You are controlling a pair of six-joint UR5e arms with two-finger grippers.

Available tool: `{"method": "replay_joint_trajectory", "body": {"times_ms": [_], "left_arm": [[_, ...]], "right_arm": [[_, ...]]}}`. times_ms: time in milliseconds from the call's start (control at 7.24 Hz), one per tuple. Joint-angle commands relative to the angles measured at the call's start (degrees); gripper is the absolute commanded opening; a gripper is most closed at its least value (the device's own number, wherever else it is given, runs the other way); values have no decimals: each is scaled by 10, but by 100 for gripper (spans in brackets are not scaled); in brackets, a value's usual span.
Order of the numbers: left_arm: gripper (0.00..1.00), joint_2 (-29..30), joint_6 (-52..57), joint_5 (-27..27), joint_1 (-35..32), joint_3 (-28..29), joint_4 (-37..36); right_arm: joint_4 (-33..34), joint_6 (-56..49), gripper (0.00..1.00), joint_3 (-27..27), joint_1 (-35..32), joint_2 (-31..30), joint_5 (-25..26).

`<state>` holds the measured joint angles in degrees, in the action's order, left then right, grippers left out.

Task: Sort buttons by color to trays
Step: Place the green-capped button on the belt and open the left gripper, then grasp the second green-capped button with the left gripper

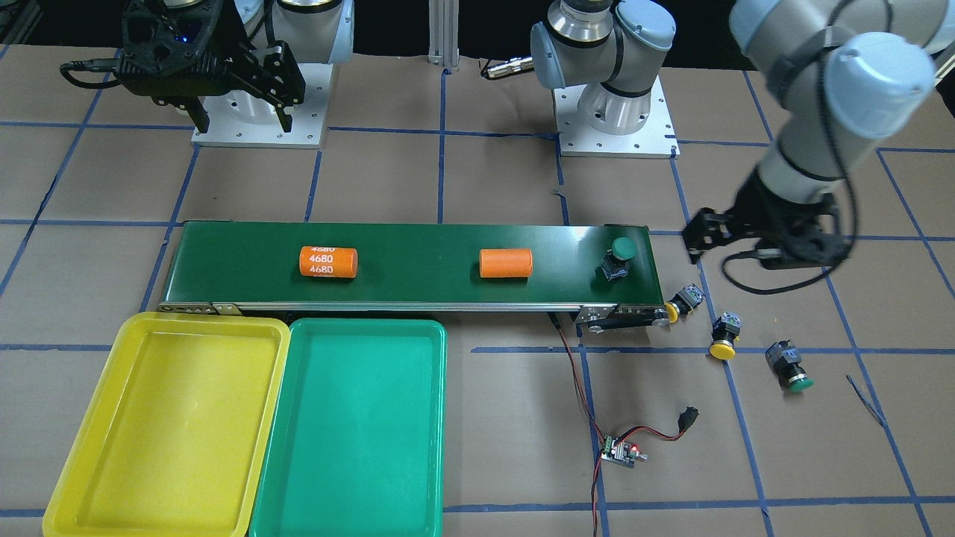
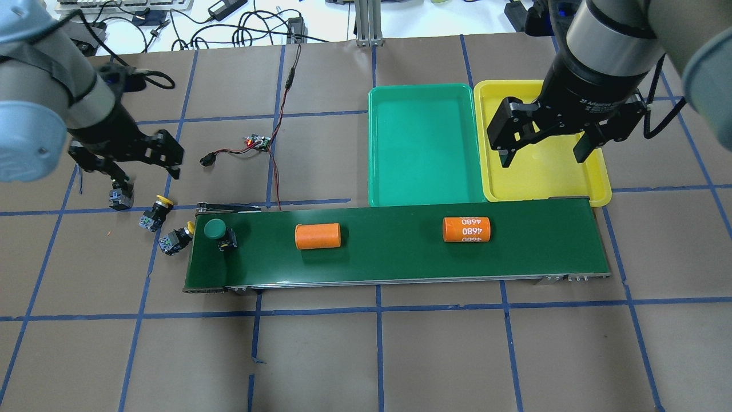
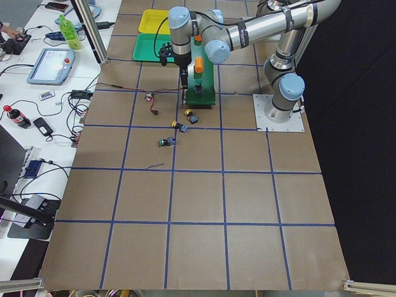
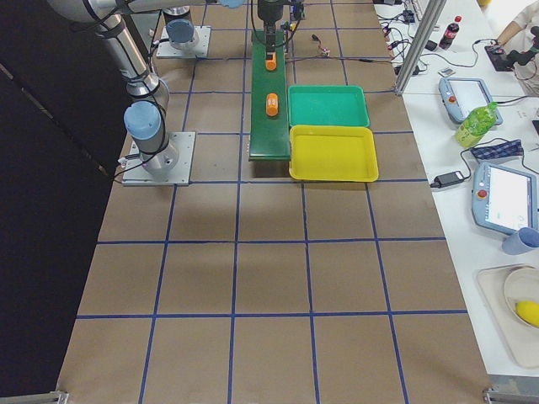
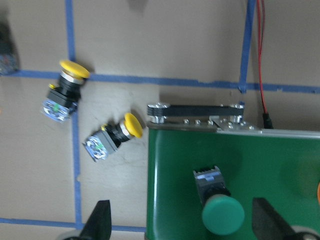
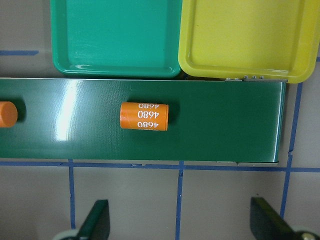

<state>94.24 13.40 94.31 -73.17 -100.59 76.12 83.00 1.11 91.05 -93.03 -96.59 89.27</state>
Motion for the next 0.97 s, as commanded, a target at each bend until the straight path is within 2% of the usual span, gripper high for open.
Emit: {"method": "replay_joint_trajectory", "body": {"times_ms": [0, 415, 829], "left_arm": [[100, 59, 134, -3, 110, 14, -74], [100, 161, 234, -4, 157, 14, -153], [100, 212, 220, -33, 158, 13, -166]], "right_arm": [[1, 0, 100, 0, 0, 0, -1], [0, 0, 100, 0, 0, 0, 0], [1, 0, 100, 0, 0, 0, 0]]}}
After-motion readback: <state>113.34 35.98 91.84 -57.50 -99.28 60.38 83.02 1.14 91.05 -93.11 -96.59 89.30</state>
